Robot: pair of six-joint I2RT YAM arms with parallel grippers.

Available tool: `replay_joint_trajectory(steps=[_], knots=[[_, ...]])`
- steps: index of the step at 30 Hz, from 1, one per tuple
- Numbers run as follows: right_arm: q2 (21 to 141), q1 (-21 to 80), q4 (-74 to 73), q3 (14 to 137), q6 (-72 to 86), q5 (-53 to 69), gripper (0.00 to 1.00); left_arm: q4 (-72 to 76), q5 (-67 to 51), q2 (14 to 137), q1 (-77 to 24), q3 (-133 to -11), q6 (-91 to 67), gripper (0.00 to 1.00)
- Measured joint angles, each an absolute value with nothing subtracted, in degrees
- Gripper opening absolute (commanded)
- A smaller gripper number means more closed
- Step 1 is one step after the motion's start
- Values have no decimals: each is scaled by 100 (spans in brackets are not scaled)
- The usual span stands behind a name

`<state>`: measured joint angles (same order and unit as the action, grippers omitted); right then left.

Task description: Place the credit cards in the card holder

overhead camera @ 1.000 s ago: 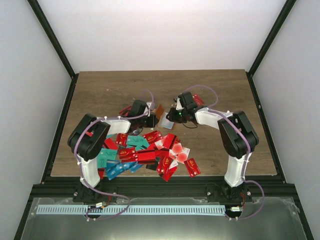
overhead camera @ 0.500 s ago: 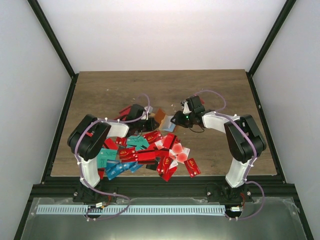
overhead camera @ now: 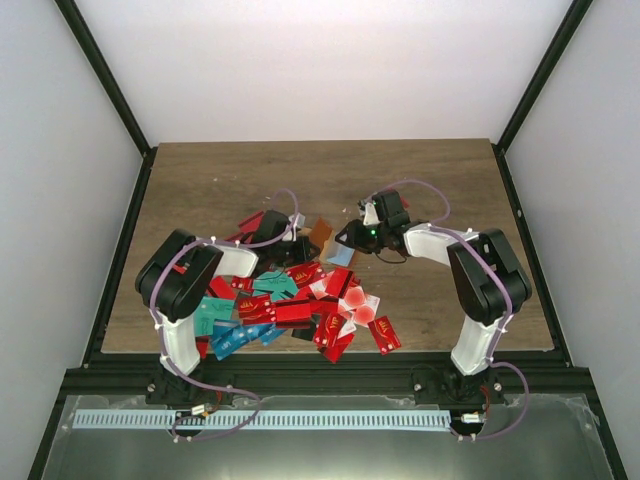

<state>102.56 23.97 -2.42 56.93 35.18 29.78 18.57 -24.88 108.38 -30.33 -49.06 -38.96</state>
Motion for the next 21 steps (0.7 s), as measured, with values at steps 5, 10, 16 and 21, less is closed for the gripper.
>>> replay_joint_trajectory(steps=[5, 10, 16, 21], knots=[[10328, 2397, -154, 5693, 3544, 3116, 34, 2060, -2606, 10892, -3052, -4860, -4062, 4], [10363, 2405, 14, 5717, 3562, 3358, 36, 2416, -2847, 11120, -3098, -4860, -4331, 4], [10669, 2418, 128, 6029, 3568, 3527, 36, 2646, -3083, 11367, -3175, -4950, -4554, 8], [11061, 2418, 207, 6237, 3570, 3570, 36, 2689, -3221, 11395, -3229, -4984, -4648, 17]])
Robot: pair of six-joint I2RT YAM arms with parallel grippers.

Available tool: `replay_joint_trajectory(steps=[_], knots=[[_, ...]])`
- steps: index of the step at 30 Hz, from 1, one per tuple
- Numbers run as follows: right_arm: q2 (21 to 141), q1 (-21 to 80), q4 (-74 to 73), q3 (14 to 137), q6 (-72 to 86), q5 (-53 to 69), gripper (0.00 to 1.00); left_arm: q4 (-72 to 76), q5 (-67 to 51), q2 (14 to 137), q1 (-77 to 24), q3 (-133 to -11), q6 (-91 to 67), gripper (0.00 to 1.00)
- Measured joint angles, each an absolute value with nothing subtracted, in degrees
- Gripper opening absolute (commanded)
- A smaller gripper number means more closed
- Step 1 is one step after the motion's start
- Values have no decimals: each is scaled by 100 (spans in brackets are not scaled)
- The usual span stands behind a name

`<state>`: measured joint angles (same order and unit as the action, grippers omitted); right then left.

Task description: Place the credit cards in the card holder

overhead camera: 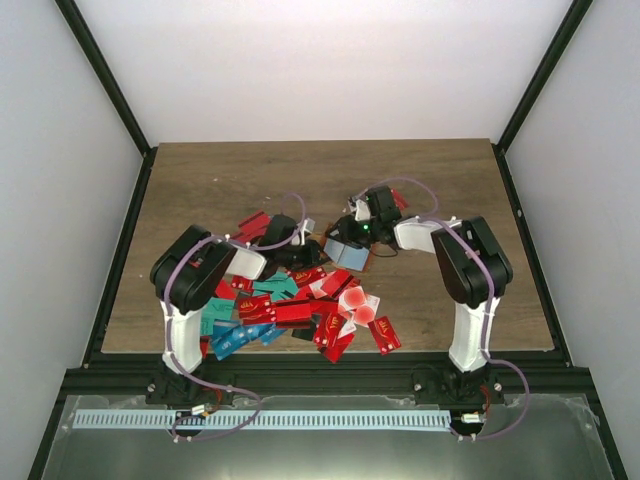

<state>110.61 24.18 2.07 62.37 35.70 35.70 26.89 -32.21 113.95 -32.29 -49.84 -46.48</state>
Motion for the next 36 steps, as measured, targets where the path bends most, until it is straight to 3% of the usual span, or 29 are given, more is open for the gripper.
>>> replay_joint_trajectory(steps=[9, 15, 26, 36], knots=[[11347, 2412, 325, 6259, 3553, 3583, 36, 2263, -3061, 11028, -3236, -4816, -4497, 44], [11349, 2340, 482, 6073, 3430, 3645, 36, 1444, -2670, 10171, -3236, -4611, -4156, 55], [11251, 2294, 604, 5826, 3074, 3992, 36, -224, -1562, 8309, -3350, -4053, -3531, 58], [10512, 2381, 156, 5673, 2871, 3830, 37, -1332, -1055, 7087, -4143, -3317, -3732, 58]])
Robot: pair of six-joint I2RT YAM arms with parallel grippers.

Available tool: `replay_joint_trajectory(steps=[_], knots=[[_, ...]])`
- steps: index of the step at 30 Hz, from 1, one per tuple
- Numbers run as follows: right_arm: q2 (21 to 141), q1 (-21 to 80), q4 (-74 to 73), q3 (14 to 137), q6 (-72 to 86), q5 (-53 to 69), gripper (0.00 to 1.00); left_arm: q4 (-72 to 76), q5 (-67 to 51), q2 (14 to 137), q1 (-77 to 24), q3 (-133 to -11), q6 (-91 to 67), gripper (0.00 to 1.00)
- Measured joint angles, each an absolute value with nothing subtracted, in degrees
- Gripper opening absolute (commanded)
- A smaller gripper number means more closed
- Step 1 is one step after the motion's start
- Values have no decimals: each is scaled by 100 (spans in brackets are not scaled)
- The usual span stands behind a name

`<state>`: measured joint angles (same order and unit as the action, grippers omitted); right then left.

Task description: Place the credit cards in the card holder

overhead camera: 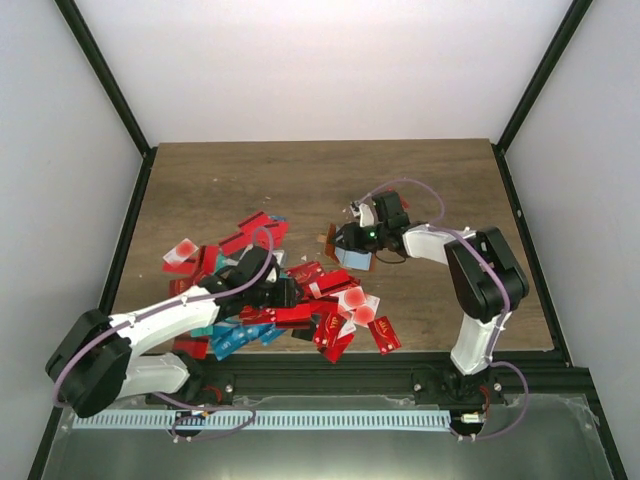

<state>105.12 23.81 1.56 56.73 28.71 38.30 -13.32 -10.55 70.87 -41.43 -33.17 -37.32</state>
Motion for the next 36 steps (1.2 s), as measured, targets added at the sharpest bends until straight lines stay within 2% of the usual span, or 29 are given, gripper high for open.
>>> replay_joint_trajectory(steps=[13, 24, 29, 36], knots=[[9268, 2477, -202, 4639, 2987, 3393, 38, -1203, -1317, 6737, -5347, -2635, -4257, 57], [8256, 3096, -231, 3391, 3358, 3275, 38, -322, -1619, 6348, -6215, -1693, -5288, 56], [7743, 3273, -274, 2971, 3422, 3358, 36, 246, -1599, 6353, -6549, -1428, -5808, 49], [7494, 3913, -228, 2526, 3715, 3483, 32, 1024, -1236, 6724, -6831, -1210, -6464, 47]])
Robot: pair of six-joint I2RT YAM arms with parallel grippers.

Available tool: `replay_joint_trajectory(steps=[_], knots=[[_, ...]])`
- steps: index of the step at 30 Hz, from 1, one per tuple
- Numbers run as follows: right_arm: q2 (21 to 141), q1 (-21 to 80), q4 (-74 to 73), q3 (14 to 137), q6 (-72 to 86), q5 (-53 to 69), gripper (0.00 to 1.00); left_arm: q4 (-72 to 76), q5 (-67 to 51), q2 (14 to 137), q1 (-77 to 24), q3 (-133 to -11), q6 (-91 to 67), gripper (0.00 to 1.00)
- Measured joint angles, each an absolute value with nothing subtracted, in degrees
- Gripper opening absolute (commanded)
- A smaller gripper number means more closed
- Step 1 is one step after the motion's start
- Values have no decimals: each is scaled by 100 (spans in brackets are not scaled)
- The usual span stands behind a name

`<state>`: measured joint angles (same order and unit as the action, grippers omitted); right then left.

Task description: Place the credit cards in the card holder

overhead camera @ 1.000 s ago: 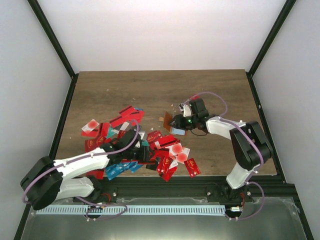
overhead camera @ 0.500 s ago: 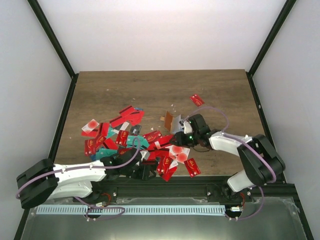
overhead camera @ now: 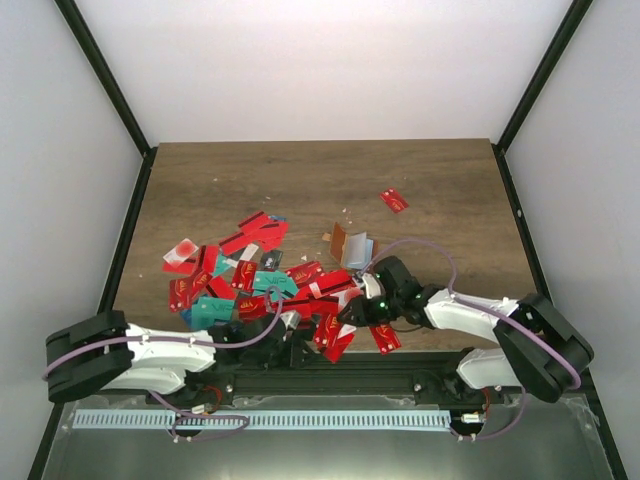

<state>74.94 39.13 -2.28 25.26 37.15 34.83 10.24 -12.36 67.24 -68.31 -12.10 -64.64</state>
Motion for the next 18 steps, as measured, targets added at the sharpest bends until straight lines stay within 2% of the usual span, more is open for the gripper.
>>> replay_joint_trajectory(steps=[18], knots=[[7653, 4202, 298, 1979, 3933, 3675, 29, 4257, -755, 8840, -7336, -1133, -7658, 42]])
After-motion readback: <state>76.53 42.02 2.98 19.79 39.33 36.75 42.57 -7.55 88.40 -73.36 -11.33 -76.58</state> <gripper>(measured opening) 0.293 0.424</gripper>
